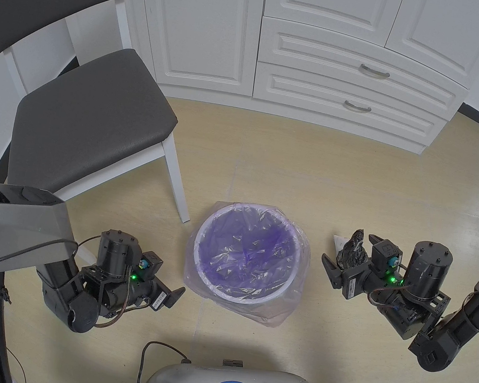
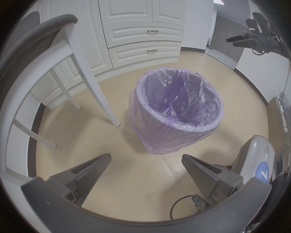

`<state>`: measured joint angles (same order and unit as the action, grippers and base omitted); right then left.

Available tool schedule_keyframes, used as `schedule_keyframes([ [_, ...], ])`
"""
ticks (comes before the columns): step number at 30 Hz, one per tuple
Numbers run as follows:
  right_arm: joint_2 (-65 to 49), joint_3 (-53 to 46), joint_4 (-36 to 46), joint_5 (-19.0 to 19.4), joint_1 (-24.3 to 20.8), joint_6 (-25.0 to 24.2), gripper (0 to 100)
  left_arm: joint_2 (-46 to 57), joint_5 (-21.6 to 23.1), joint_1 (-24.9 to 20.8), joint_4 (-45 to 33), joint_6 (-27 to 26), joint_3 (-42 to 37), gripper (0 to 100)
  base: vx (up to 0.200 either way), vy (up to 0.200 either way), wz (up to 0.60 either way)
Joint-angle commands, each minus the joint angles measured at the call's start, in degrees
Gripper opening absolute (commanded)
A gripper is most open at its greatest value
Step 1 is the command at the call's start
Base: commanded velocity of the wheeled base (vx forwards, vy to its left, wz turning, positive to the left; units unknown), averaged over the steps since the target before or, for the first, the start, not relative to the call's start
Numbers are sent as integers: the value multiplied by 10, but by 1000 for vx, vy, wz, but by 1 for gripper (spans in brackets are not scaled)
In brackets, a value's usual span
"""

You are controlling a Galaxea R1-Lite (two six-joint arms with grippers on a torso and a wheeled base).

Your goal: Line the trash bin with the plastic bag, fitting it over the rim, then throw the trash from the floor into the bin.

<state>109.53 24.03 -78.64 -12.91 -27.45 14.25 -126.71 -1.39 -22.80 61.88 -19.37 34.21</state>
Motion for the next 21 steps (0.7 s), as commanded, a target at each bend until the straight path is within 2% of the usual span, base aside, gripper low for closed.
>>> schedule_keyframes([
  [1,49,55,21,-12,-27,-1,100,47,-1,-14,102,0,-99,100,0,0,0],
  [4,66,140,124,-60,-51,3,100,53,0,-7,183,-4,-136,100,0,0,0],
  [5,66,140,124,-60,-51,3,100,53,0,-7,183,-4,-136,100,0,0,0],
  [7,66,241,280,-100,-72,4,100,59,10,9,241,-6,-169,100,0,0,0],
  [9,67,314,380,-114,-94,4,100,68,43,18,265,-5,-183,100,0,0,0],
  [13,101,433,503,-135,-124,3,100,138,100,35,259,0,-197,100,0,0,0],
  [17,159,506,551,-176,-151,3,100,200,128,61,259,5,-201,100,0,0,0],
  [18,159,506,551,-176,-151,3,100,200,128,61,259,5,-201,100,0,0,0],
  [21,207,536,553,-185,-171,2,100,255,148,79,260,44,-195,100,0,0,0],
])
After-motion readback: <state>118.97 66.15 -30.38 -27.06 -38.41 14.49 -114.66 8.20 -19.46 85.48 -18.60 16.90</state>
